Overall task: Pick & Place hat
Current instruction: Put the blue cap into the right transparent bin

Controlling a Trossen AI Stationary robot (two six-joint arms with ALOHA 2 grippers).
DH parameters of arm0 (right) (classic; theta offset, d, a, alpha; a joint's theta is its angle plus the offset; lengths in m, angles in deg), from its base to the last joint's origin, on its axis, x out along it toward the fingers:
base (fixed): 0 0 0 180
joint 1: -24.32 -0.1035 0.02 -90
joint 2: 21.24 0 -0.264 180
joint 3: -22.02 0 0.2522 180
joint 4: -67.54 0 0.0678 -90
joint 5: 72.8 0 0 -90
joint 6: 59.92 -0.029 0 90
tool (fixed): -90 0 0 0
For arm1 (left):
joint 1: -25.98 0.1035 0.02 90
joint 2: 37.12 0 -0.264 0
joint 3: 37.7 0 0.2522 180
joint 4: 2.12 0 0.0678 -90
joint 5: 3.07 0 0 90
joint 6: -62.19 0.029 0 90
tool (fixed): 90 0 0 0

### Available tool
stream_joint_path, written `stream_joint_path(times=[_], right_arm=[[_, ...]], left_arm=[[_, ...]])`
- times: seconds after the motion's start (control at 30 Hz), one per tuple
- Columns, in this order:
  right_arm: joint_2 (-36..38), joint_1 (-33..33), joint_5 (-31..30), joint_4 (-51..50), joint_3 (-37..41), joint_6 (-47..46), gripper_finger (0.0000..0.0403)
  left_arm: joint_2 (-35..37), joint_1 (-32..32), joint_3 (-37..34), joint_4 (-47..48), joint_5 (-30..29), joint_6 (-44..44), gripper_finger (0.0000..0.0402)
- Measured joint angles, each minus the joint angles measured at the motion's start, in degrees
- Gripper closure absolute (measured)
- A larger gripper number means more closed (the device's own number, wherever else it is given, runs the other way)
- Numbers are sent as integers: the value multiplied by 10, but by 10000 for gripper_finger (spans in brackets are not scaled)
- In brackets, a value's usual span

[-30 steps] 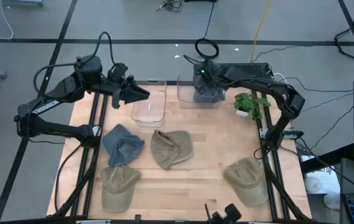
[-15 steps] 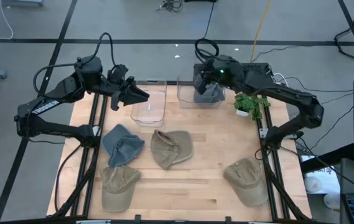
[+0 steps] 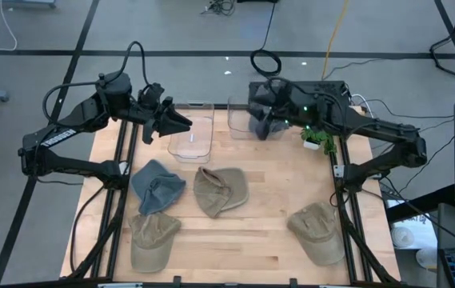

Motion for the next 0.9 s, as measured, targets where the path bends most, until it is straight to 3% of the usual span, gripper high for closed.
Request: stream_joint_path(times=[0.17,0.33,0.57,0.77,0.9], right_arm=[[0,-37,1,9,0,-48,186],[3,-62,31,1,0,-61,143],[10,-68,44,8,0,-68,105],[9,-68,45,6,0,-76,96],[9,-68,45,6,0,-76,98]], left_arm=[[6,-24,1,39,3,-17,270],[8,-73,1,166,19,-50,270],[9,-120,1,241,60,-175,265],[8,-131,1,331,135,-237,203],[8,-149,0,390,134,-227,141]])
